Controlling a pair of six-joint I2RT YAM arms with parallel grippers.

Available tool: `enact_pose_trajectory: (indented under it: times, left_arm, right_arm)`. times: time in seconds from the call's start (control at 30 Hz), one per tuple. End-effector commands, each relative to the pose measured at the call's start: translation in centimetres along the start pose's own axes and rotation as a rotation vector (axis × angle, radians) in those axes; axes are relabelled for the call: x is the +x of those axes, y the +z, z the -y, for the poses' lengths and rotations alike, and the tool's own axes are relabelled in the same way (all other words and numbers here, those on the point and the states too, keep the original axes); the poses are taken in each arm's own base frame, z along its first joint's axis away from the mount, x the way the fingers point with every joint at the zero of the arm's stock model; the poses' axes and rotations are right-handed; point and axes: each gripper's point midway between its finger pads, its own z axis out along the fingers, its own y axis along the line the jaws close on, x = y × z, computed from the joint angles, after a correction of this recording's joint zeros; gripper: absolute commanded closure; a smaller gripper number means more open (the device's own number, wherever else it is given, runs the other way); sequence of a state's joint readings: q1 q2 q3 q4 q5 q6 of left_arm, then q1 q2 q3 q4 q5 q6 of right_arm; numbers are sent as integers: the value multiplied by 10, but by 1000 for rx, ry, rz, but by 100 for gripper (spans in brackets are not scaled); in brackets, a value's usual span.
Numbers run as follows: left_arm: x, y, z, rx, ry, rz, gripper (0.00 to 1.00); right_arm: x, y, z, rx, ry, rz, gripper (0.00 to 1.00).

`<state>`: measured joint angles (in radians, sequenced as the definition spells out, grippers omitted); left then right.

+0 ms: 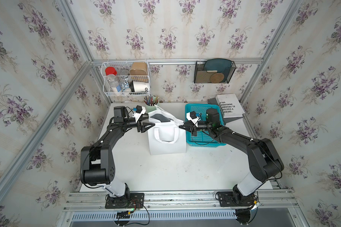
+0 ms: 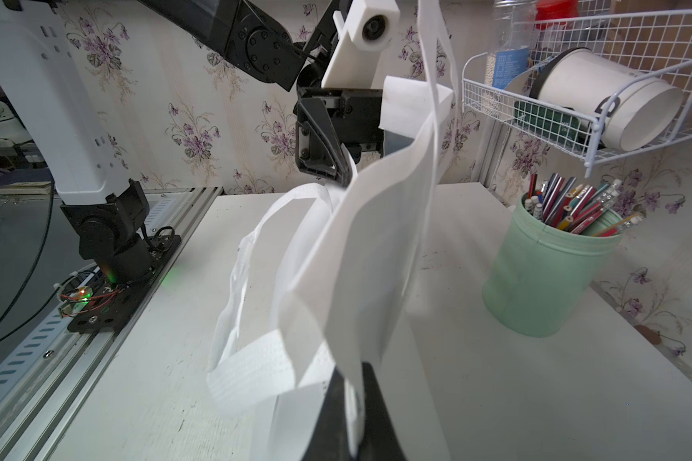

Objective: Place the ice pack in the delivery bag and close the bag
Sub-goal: Close the delivery bag at the center of the board.

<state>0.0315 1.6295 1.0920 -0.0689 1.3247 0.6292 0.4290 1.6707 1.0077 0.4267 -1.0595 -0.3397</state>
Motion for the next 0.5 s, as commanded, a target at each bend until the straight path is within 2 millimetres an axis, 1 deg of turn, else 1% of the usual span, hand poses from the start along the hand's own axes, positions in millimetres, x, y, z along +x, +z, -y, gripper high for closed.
enact_pose_trajectory:
  times: [0.0, 0.1, 0.23, 0.27, 0.4, 0.43, 0.47]
  left_arm:
    - [16, 6, 16, 56, -21, -34, 29]
    - [31, 9, 23, 55, -31, -78, 31]
    - [38, 8, 26, 41, -35, -103, 42]
    - [38, 7, 28, 37, -34, -107, 46]
    - [43, 4, 35, 19, -40, -139, 71]
    - [44, 3, 38, 16, -44, -143, 76]
    - [45, 3, 40, 18, -48, -143, 77]
  right_arm:
    - [4, 0, -1, -2, 46, -22, 100]
    - [4, -1, -3, -4, 50, -24, 100]
    - [9, -1, -4, -5, 56, -39, 100]
    - [9, -2, -3, 1, 57, -41, 95]
    - [13, -1, -2, 10, 56, -58, 79]
    - [14, -1, -3, 7, 54, -61, 76]
    - [15, -1, -4, 3, 53, -63, 73]
